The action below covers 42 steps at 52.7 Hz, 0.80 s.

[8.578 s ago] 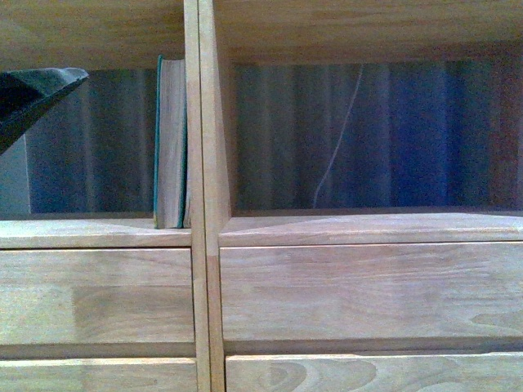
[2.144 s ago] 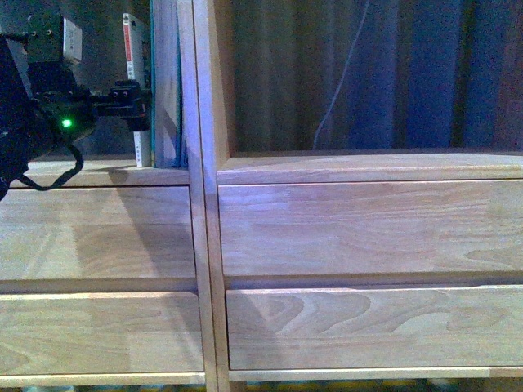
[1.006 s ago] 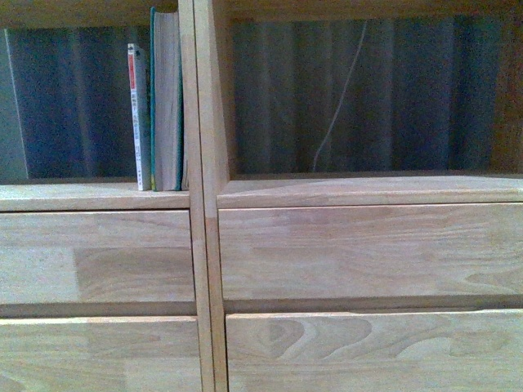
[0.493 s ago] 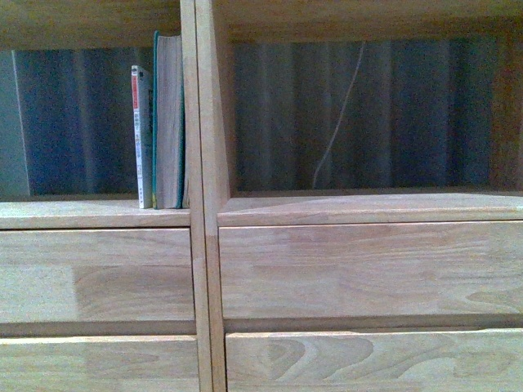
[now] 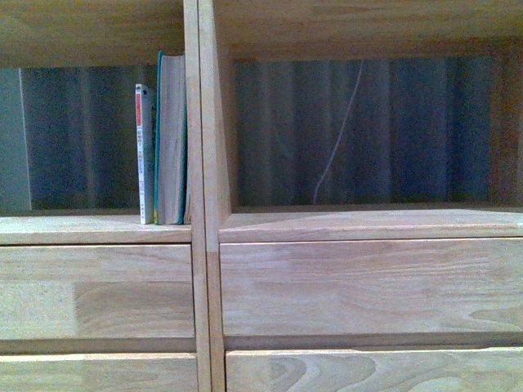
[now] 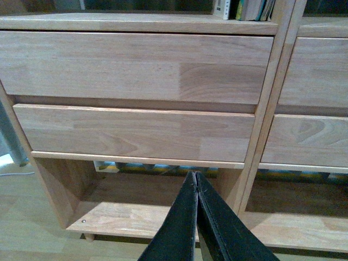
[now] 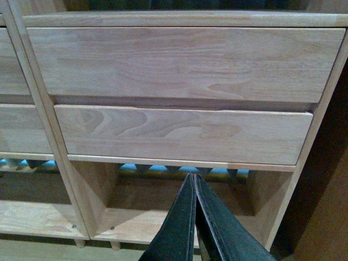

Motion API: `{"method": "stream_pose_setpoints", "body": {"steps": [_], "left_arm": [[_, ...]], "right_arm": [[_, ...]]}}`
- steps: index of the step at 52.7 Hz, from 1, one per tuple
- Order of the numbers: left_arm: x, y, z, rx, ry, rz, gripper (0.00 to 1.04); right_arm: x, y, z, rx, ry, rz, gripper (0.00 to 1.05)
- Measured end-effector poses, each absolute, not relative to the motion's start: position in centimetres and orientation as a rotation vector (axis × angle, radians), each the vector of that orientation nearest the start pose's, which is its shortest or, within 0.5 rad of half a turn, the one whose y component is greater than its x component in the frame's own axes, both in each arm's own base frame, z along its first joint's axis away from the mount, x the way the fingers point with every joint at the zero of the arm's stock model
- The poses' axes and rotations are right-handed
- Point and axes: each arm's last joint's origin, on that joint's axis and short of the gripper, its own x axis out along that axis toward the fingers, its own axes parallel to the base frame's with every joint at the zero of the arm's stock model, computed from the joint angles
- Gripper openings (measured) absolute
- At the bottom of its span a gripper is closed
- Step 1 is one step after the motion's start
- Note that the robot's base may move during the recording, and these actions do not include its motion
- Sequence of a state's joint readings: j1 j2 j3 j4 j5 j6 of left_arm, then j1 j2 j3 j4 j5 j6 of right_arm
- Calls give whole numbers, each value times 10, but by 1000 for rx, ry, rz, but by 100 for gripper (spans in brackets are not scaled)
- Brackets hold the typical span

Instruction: Organize books on shelf

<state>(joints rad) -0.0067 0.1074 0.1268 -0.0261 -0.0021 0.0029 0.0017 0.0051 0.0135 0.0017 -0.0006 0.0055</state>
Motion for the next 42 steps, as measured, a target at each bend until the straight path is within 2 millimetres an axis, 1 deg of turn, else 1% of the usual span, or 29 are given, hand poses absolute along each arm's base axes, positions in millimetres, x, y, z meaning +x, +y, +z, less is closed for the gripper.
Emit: {"method": "stream_pose_setpoints", "body": {"steps": [12, 27, 31, 42], "left_arm": [[98, -1, 183, 3, 6, -4, 3], [98, -1, 177, 3, 5, -4, 3], [98, 0, 167, 3, 2, -5, 3], [97, 0, 167, 3, -1, -5, 3]], "right_arm": [[97, 0, 168, 6, -10, 2, 3], [97, 0, 168, 6, -10, 2, 3], [97, 0, 168, 6, -10, 2, 3], [97, 0, 168, 6, -10, 2, 3]]}}
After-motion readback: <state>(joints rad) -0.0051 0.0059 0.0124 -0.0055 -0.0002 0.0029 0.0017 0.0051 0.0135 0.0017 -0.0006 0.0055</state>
